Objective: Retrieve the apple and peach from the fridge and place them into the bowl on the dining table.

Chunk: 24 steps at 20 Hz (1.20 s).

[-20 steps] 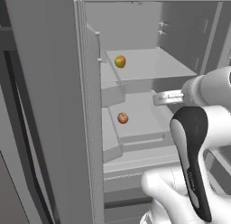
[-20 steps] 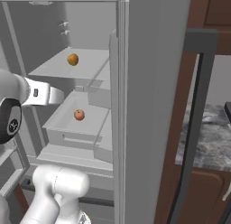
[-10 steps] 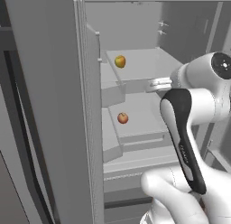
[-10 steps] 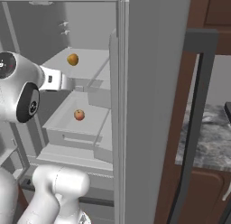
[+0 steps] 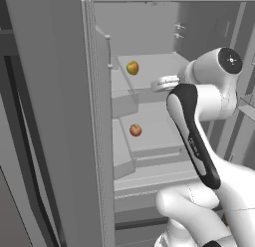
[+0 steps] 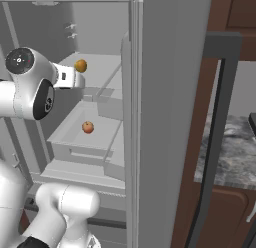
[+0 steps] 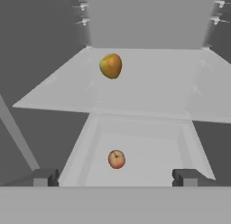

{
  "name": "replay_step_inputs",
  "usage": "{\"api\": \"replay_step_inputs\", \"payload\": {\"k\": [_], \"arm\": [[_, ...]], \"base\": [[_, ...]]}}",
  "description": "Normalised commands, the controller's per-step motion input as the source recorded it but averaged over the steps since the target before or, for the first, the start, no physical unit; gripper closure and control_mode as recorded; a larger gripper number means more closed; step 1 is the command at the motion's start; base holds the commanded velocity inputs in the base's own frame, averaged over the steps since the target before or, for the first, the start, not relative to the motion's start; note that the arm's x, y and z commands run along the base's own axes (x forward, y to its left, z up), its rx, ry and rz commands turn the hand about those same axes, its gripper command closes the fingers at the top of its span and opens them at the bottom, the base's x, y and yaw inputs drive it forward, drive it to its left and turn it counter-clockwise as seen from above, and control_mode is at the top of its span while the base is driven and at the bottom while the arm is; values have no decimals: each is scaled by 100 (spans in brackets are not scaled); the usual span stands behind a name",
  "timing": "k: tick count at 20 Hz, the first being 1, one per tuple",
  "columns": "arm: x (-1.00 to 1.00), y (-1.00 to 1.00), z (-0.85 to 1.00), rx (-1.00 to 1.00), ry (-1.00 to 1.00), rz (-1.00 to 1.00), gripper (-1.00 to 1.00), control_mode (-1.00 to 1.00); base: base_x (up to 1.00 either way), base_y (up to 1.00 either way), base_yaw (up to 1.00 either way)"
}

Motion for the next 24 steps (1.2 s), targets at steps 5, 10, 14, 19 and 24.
{"api": "replay_step_inputs", "payload": {"k": [5,10,14,19,24], "arm": [[60,16,1,0,0,0,-100,-100],[64,9,0,0,1,0,-100,-100],[67,4,0,0,4,1,-100,-100],[69,12,-5,0,7,1,-100,-100],[63,20,-11,0,5,0,-100,-100]], "base": [[0,0,0],[0,0,0],[0,0,0],[0,0,0],[0,0,0]]}}
